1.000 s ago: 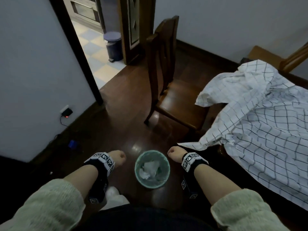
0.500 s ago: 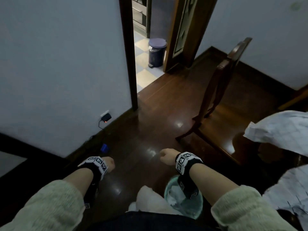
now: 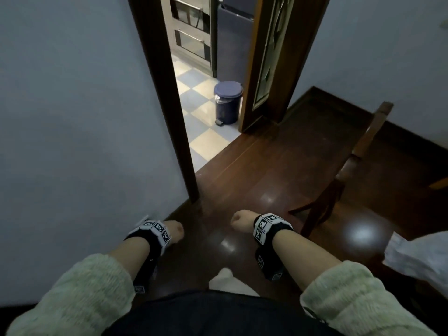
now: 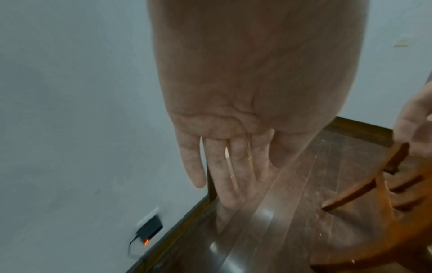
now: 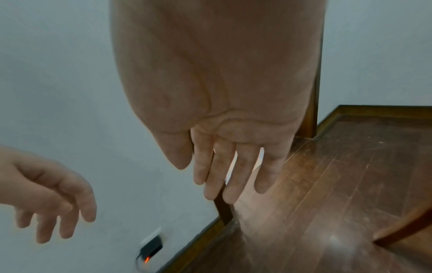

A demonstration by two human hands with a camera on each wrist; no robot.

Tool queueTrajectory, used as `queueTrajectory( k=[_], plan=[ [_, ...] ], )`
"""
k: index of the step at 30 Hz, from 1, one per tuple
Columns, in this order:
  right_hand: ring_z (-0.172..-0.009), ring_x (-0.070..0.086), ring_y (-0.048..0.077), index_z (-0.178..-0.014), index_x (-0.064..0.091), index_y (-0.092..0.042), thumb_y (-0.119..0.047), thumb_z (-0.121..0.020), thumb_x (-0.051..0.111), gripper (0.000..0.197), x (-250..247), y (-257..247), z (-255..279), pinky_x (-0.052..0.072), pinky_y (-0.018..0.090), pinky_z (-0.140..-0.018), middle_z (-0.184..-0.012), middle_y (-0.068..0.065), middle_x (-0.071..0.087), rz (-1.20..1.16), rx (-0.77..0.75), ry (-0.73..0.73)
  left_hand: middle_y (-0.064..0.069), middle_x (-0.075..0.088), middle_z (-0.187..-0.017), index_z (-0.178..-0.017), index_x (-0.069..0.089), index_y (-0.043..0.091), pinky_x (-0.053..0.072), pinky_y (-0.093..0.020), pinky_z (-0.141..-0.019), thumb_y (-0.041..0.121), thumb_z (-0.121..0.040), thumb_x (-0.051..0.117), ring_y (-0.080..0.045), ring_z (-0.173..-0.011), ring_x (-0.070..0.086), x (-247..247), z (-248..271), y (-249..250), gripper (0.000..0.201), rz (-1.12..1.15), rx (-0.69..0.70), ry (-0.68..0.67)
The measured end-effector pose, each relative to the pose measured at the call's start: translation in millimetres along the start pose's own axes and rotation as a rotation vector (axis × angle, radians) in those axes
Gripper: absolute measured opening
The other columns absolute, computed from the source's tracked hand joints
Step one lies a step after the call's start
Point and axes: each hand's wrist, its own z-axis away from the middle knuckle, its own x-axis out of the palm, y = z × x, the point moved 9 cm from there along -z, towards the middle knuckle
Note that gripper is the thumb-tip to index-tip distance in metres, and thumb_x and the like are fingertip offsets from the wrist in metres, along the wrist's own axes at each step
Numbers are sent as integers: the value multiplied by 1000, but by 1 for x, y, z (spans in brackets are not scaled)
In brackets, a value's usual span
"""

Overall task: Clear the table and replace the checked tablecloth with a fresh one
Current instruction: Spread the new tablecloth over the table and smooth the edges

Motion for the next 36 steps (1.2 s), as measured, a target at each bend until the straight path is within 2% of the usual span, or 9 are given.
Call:
queueTrajectory(
  k=[2,5,8,11,15,22,27,30,36],
  plan=[
    [-113,60,28,-114,67,-7,-17,-93,47,31,-48,3,-24,47,30,-90,-119,10,65,-28,2,70,-9,61,-124,-123,59,7,45,-32,-96,19,-99,42,-27,-115,58,-44,-18,35,31,-9,33,61],
    [-112,60,28,-115,67,-6,-16,-94,46,31,-90,5,-49,47,30,-89,-120,10,65,-56,3,99,-7,61,-122,-122,60,14,47,-29,-96,22,-97,45,-22,-109,58,-81,-46,78,30,-52,98,68],
    [-108,63,29,-108,68,-3,-16,-91,49,29,-108,10,-75,50,32,-88,-114,13,67,-92,-5,34,-8,65,-116,-120,61,14,50,-25,-84,19,-94,46,-20,-95,63,-106,-74,115,30,-84,145,-3],
    [-108,62,27,-109,69,-5,-16,-90,50,29,-135,23,-104,48,28,-85,-114,11,68,-120,23,30,-11,65,-117,-121,61,9,49,-21,-77,15,-94,46,-25,-105,63,-143,-105,158,31,-105,241,1],
    [-111,61,31,-111,68,-3,-16,-90,52,30,-175,43,-149,50,35,-91,-116,14,67,-175,77,-25,-10,60,-125,-123,60,9,44,-26,-92,17,-95,46,-25,-115,56,-193,-157,204,32,-177,334,-8],
    [-103,65,27,-110,68,-2,-16,-93,46,31,-292,85,-220,48,27,-86,-113,12,69,-335,192,70,-12,64,-120,-122,63,9,50,-35,-89,20,-96,45,-30,-108,62,-289,-283,261,34,-353,347,-24],
    [-80,61,23,-96,68,-11,-13,-91,45,23,-361,131,-253,49,26,-74,-93,8,67,-464,259,147,-11,60,-128,-125,61,9,47,-35,-99,18,-95,48,-27,-117,57,-322,-351,302,34,-528,331,-121],
    [-63,55,15,-102,69,-8,-15,-91,47,25,-393,172,-265,44,23,-60,-104,12,71,-478,312,123,-10,62,-123,-121,61,10,49,-38,-96,21,-94,47,-28,-112,60,-342,-383,341,33,-589,340,-147],
    [-78,58,19,-95,68,-7,-14,-92,45,24,-467,283,-275,50,28,-79,-109,15,71,-528,416,161,-5,57,-130,-128,57,11,46,-32,-100,20,-98,48,-22,-119,56,-391,-457,461,33,-598,343,-91]
  ],
)
